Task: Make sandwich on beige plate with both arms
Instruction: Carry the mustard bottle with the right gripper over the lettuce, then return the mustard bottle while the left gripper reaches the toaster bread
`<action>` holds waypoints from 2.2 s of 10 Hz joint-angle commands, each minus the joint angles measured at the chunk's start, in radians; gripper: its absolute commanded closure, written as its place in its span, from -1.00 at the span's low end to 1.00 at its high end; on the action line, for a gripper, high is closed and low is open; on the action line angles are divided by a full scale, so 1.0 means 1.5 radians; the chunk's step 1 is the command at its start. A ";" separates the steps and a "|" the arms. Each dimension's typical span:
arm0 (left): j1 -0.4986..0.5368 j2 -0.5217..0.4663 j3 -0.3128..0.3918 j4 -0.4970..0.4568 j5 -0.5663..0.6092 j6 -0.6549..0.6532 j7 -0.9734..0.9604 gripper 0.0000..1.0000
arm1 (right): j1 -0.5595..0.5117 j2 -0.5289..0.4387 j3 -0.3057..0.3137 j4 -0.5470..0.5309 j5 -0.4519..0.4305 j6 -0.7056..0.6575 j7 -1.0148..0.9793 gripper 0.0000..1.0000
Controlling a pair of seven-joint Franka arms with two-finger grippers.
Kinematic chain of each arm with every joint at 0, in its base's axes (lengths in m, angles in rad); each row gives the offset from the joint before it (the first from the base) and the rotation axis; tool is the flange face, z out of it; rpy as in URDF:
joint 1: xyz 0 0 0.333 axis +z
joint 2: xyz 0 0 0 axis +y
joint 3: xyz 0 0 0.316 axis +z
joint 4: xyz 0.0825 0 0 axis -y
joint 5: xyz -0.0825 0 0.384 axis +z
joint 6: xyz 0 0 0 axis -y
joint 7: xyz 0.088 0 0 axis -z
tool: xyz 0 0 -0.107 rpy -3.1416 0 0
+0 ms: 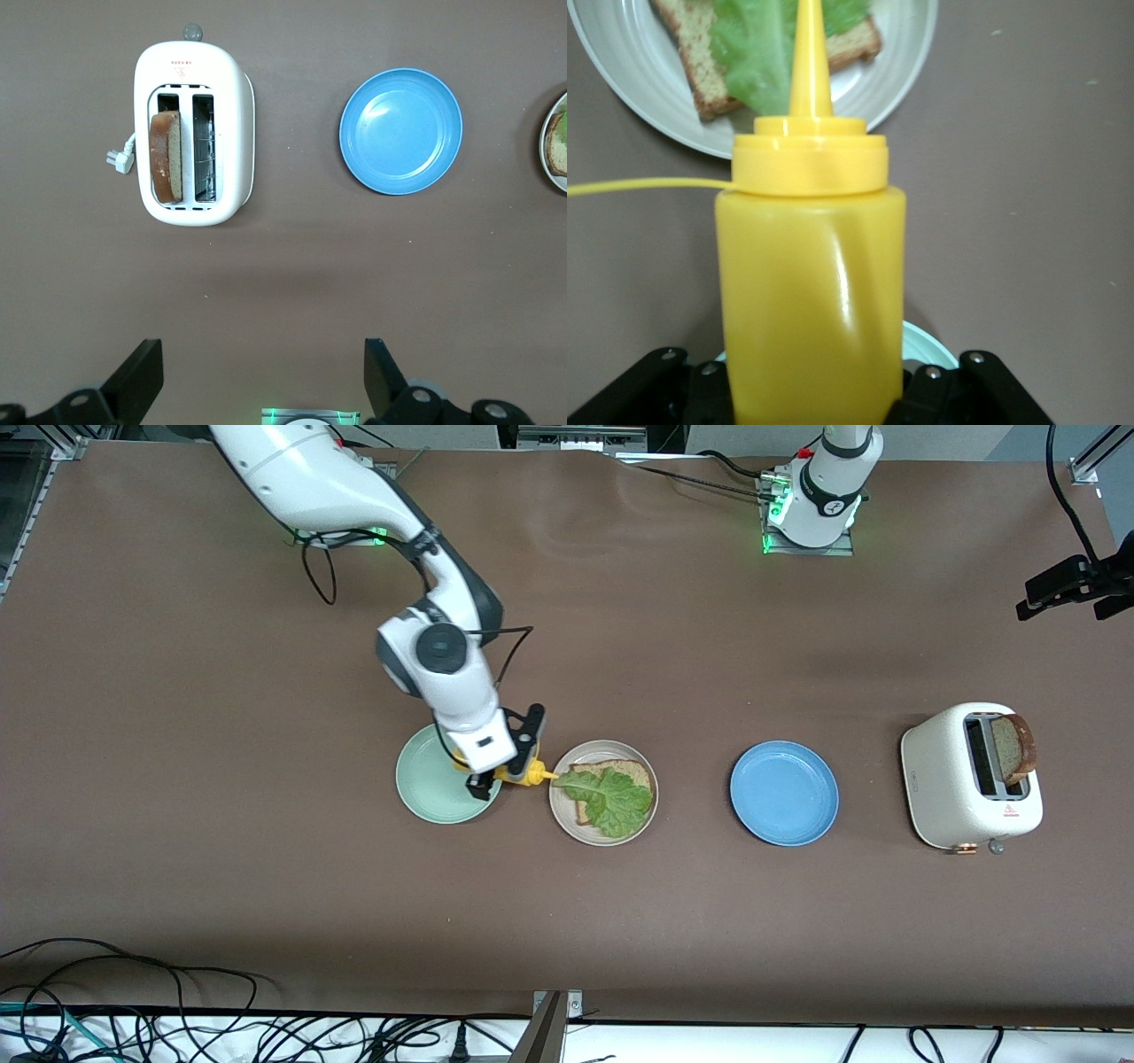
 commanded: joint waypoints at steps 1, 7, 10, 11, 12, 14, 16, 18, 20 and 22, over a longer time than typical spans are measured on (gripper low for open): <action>0.008 0.008 -0.006 0.023 -0.007 -0.012 0.002 -1.00 | 0.048 0.070 -0.016 0.126 -0.065 -0.117 0.010 1.00; 0.007 0.007 -0.008 0.022 -0.060 -0.015 0.003 -1.00 | 0.091 0.086 -0.029 0.130 -0.160 -0.194 0.023 1.00; 0.009 0.008 -0.006 0.023 -0.060 -0.010 0.006 -1.00 | 0.088 0.088 -0.029 0.142 -0.158 -0.194 0.027 1.00; 0.026 0.009 -0.005 0.022 -0.052 -0.010 0.005 -1.00 | 0.086 0.089 -0.030 0.148 -0.153 -0.194 0.028 1.00; 0.058 0.013 -0.006 0.014 -0.052 -0.013 0.007 -1.00 | 0.083 0.081 -0.032 0.152 -0.143 -0.197 0.026 1.00; 0.081 0.033 -0.006 0.018 -0.057 -0.013 0.005 -1.00 | 0.052 0.034 -0.044 0.155 -0.048 -0.207 0.019 1.00; 0.081 0.042 -0.005 0.021 -0.047 -0.013 0.005 -1.00 | 0.009 -0.023 -0.075 0.153 0.069 -0.238 -0.029 1.00; 0.093 0.100 -0.005 0.029 -0.019 -0.002 0.005 -1.00 | -0.035 -0.075 -0.129 0.146 0.203 -0.273 -0.118 1.00; 0.095 0.184 -0.007 0.045 0.055 0.032 0.006 -1.00 | -0.057 -0.114 -0.205 0.135 0.313 -0.320 -0.174 1.00; 0.094 0.257 -0.006 0.074 0.053 0.101 0.007 -1.00 | -0.095 -0.156 -0.255 0.070 0.438 -0.324 -0.265 1.00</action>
